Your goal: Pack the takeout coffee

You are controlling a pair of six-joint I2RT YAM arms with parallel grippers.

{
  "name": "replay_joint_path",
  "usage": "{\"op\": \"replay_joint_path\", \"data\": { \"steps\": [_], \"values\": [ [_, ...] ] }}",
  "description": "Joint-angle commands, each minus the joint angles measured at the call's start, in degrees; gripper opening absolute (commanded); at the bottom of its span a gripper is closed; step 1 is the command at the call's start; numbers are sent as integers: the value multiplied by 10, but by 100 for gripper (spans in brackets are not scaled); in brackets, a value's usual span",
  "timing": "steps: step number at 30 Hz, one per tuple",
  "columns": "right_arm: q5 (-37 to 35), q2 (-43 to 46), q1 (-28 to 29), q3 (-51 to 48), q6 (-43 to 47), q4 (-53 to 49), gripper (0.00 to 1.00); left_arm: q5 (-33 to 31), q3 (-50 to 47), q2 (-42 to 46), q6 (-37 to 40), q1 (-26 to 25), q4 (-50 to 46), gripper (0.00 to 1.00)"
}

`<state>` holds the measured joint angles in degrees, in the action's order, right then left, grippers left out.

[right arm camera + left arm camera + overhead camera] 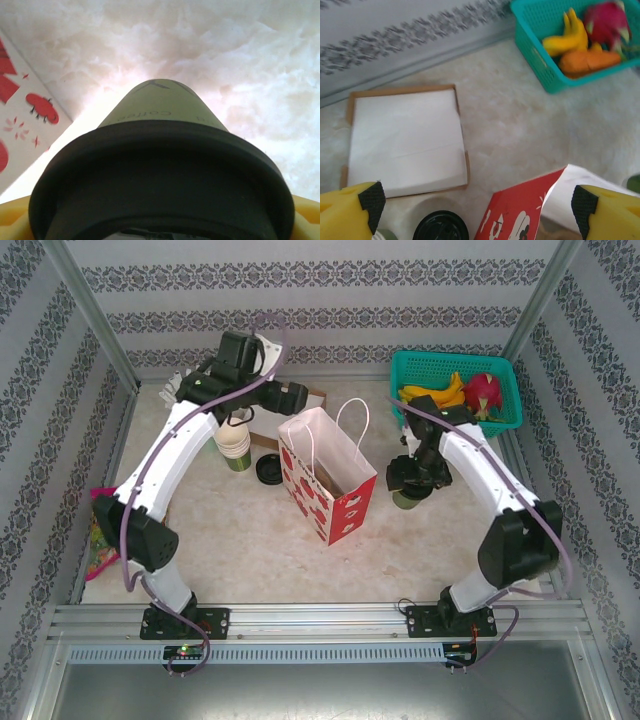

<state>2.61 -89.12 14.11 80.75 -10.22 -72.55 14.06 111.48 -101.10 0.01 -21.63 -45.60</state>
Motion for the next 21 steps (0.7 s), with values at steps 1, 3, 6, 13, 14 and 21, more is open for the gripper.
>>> {"op": "replay_joint_path", "data": {
  "steps": [1, 3, 6, 13, 14, 21],
  "values": [
    [-1, 38, -1, 4, 3, -58, 74, 97, 57, -39, 105, 2, -103, 95],
    [-4, 56, -1, 12, 0, -74, 74, 130, 82, -59, 125, 2, -120, 93],
    [-3, 77, -1, 27, -2, -105, 73, 169, 99, -79, 144, -1, -130, 89],
    [15, 116, 9, 89, -14, -191, 72, 142, 130, -119, 153, -8, -162, 54],
    [12, 121, 14, 100, -17, -207, 72, 141, 133, -122, 149, -8, -162, 47],
    [4, 149, 55, 182, -59, -266, 70, 159, 142, -126, 95, -11, -155, 21]
  ]
}}
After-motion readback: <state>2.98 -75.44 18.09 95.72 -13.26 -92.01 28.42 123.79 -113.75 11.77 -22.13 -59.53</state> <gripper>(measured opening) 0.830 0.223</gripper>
